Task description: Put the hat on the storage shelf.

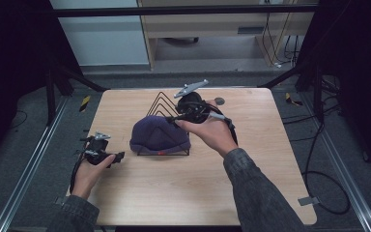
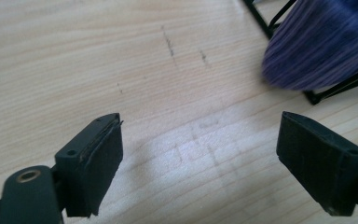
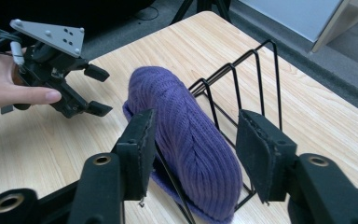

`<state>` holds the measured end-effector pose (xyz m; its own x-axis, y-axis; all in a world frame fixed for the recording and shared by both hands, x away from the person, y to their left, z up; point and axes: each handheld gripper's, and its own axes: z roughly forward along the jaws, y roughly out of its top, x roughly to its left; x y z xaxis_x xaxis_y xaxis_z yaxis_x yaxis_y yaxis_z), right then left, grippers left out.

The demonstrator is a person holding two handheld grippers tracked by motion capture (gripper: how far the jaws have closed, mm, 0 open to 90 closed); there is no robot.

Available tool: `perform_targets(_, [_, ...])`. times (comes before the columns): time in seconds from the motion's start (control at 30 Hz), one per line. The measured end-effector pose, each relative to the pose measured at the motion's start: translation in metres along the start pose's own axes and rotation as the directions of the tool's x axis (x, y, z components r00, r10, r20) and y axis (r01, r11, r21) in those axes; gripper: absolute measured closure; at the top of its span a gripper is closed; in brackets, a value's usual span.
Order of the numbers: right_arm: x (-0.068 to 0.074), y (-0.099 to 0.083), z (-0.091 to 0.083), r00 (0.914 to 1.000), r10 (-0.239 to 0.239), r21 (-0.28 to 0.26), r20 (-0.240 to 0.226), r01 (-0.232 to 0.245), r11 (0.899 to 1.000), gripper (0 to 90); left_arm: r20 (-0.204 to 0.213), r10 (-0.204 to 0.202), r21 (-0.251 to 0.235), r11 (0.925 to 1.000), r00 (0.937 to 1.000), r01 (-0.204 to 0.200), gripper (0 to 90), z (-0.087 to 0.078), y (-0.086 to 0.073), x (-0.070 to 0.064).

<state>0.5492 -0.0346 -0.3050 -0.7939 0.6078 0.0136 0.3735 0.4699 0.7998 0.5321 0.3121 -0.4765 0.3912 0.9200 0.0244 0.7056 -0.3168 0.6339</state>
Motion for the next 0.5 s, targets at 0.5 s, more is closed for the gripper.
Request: perform_targets(0.5, [-0.008, -0.015, -0.031, 0.9977, 0.046, -0.036, 0.049, -0.044, 0.998, 28.4, 0.003, 0.008, 0.057, 0.9983, 1.0, -0.008, 9.3, 0.009, -0.004, -0.001])
